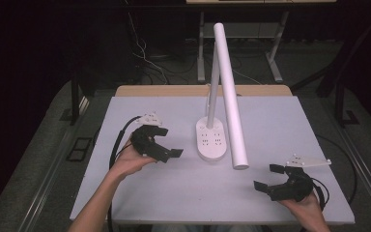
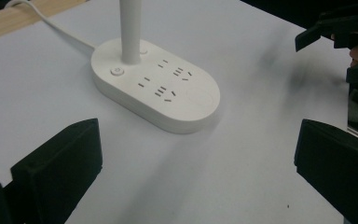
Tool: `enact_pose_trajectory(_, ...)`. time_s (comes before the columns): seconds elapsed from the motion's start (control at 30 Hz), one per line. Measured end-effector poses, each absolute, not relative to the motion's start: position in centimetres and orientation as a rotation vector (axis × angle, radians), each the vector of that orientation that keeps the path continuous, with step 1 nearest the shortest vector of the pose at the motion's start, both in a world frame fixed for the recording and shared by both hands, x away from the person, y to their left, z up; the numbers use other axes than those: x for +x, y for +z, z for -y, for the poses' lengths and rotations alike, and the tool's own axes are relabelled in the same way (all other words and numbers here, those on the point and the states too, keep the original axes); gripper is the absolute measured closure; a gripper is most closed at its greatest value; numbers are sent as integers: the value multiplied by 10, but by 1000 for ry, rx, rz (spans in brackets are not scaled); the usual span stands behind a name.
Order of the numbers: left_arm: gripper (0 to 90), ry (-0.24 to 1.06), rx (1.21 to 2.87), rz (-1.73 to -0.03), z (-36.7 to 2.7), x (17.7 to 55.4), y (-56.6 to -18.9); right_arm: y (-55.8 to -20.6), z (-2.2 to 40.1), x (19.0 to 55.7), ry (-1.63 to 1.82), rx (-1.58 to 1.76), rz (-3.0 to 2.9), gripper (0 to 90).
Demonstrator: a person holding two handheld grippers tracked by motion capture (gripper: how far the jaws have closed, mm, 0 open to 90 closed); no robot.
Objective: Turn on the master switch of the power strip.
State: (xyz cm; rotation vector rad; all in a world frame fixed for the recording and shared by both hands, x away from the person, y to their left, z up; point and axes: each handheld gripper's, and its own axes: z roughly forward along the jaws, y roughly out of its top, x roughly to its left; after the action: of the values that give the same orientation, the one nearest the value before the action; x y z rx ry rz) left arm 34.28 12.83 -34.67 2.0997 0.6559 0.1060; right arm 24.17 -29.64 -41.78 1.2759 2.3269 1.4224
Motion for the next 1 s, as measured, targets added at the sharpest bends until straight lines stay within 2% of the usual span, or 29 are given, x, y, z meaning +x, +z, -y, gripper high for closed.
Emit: enact_pose_trajectory(1.0,21,148,2155,-633,-104,389,-324,-419,297,242,1423,1273,-2331,1)
